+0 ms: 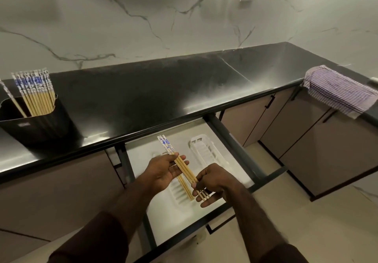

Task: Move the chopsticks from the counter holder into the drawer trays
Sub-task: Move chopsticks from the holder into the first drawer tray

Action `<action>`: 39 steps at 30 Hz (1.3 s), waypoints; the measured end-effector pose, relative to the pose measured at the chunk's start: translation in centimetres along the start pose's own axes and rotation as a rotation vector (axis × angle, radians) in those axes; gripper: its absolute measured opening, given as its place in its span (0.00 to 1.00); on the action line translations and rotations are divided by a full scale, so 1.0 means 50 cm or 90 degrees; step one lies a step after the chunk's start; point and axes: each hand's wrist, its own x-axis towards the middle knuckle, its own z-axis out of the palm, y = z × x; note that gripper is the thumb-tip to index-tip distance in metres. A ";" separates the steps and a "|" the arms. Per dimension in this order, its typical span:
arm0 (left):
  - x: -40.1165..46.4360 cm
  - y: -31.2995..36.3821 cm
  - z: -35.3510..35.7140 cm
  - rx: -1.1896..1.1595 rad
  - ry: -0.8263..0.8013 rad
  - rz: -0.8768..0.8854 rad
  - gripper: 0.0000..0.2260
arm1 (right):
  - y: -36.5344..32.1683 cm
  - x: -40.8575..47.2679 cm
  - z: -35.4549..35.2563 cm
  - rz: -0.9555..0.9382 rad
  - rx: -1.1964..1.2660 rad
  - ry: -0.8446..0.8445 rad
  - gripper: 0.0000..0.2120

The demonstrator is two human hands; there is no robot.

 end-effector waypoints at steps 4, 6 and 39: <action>0.055 -0.027 -0.013 0.022 0.042 -0.037 0.15 | 0.014 0.069 -0.002 0.053 -0.017 -0.025 0.12; 0.081 -0.043 -0.018 0.030 0.066 -0.059 0.15 | 0.027 0.107 -0.004 0.067 -0.024 -0.037 0.12; 0.345 -0.166 -0.041 0.039 0.340 -0.115 0.06 | 0.132 0.409 0.123 0.006 -0.335 0.141 0.12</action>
